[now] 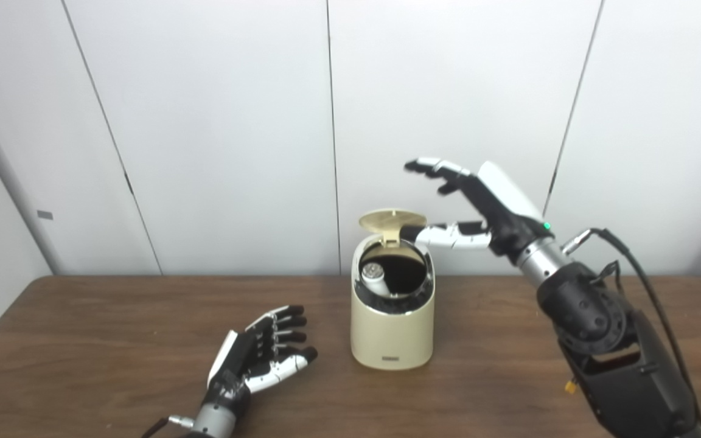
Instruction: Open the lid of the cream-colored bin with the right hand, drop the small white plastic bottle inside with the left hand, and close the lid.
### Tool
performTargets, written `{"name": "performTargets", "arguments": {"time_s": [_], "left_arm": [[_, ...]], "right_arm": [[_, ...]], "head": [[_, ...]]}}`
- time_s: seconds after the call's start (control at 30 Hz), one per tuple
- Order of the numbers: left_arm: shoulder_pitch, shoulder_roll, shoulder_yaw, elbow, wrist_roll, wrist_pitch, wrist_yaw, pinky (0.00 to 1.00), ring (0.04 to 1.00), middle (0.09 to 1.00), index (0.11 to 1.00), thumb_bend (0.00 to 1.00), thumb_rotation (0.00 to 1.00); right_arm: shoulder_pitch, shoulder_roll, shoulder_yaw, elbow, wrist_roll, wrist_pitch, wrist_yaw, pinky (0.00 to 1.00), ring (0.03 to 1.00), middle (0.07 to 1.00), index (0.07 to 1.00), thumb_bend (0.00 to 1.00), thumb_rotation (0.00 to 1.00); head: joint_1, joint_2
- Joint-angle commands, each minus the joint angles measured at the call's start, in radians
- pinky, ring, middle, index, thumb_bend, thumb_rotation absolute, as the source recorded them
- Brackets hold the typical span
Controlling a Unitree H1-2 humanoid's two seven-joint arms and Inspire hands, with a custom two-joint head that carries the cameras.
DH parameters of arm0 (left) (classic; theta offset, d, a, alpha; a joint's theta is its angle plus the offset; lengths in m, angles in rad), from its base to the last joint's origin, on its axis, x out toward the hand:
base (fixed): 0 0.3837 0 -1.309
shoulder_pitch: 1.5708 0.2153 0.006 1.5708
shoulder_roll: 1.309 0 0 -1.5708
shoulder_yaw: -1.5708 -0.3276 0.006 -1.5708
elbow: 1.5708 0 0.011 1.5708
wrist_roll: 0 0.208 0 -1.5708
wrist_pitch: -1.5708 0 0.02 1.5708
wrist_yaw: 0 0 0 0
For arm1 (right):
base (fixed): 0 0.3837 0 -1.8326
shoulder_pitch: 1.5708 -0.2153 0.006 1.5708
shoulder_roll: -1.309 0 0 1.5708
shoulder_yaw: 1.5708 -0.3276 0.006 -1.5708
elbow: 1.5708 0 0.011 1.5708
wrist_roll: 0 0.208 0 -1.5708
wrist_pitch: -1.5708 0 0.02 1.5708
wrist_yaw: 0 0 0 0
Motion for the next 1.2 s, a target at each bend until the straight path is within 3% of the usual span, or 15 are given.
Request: {"name": "performTargets", "arguments": {"time_s": [0.0, 0.2, 0.33, 0.47, 1.17], "left_arm": [[-0.032, 0.003, 0.008, -0.008, 0.004, -0.038, 0.001, 0.64, 0.717, 0.782, 0.801, 0.69, 0.2], [-0.035, -0.002, 0.015, -0.014, -0.001, -0.029, 0.003, 0.63, 0.712, 0.78, 0.798, 0.7, 0.19], [-0.035, -0.008, 0.022, -0.014, -0.01, -0.022, 0.002, 0.64, 0.716, 0.782, 0.797, 0.71, 0.18], [-0.035, -0.009, 0.024, -0.015, 0.002, -0.027, 0.01, 0.63, 0.709, 0.777, 0.795, 0.7, 0.16], [-0.028, -0.027, 0.028, -0.045, 0.015, 0.0, 0.027, 0.63, 0.716, 0.78, 0.788, 0.68, 0.14]], "right_arm": [[-0.062, -0.008, -0.001, -0.016, -0.01, -0.038, -0.008, 0.72, 0.838, 0.829, 0.787, 0.67, 0.66], [-0.056, -0.006, 0.011, -0.031, -0.015, -0.049, 0.004, 0.75, 0.838, 0.79, 0.742, 0.64, 0.68], [-0.046, -0.003, 0.009, -0.03, 0.0, -0.075, 0.004, 0.72, 0.829, 0.722, 0.644, 0.6, 0.62], [-0.035, 0.001, 0.008, -0.04, -0.01, -0.057, 0.012, 0.78, 0.839, 0.656, 0.575, 0.62, 0.6], [-0.026, -0.033, 0.008, -0.049, -0.024, -0.054, 0.086, 0.77, 0.838, 0.646, 0.57, 0.62, 0.57]], "head": [[0.003, 0.001], [0.01, 0.007], [0.013, 0.009], [0.015, 0.012], [0.032, 0.044]]}}
